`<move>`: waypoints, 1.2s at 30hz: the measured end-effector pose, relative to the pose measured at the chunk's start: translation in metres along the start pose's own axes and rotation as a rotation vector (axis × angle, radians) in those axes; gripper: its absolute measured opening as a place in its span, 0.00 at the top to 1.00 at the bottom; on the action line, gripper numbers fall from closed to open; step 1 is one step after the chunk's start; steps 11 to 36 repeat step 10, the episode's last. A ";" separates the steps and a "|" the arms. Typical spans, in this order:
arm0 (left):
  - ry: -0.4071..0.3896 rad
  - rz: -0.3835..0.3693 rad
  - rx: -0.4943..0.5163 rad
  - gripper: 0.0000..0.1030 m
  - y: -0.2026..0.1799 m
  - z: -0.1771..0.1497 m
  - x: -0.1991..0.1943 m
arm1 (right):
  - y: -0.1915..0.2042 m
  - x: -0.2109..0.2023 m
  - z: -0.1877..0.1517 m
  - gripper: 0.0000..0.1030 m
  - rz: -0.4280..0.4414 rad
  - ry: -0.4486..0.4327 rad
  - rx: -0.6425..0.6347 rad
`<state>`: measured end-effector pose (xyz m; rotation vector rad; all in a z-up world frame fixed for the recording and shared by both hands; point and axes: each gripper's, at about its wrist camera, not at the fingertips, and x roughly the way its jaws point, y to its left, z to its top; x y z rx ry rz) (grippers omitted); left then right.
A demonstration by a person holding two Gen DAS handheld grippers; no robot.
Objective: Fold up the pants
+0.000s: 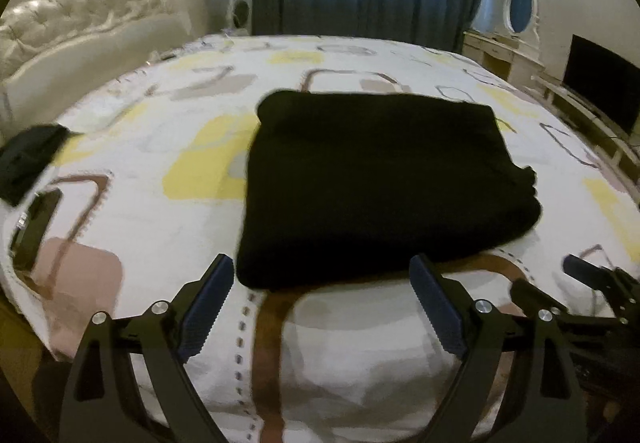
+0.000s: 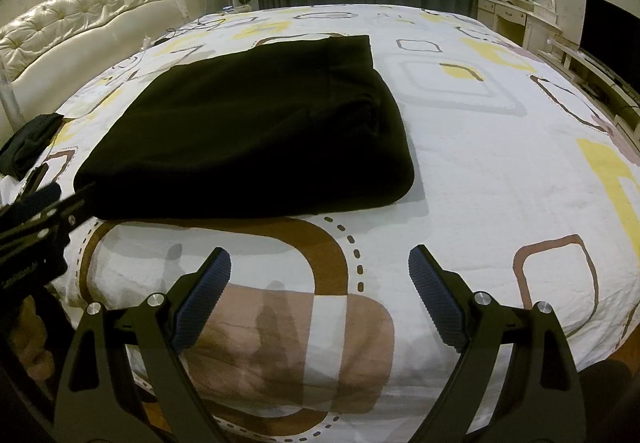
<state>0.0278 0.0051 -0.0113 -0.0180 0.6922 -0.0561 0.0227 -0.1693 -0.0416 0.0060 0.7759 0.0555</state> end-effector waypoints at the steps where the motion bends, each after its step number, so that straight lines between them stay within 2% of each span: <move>1: -0.019 0.001 0.001 0.14 0.000 0.000 -0.003 | 0.000 -0.001 0.000 0.12 -0.001 -0.002 0.001; 6: -0.031 -0.043 -0.065 0.14 0.009 0.002 -0.009 | -0.004 -0.005 0.002 0.12 -0.008 -0.016 0.020; 10: -0.038 -0.042 -0.030 0.14 0.011 0.006 -0.012 | -0.014 -0.010 0.007 0.12 -0.016 -0.030 0.038; 36: -0.038 -0.042 -0.030 0.14 0.011 0.006 -0.012 | -0.014 -0.010 0.007 0.12 -0.016 -0.030 0.038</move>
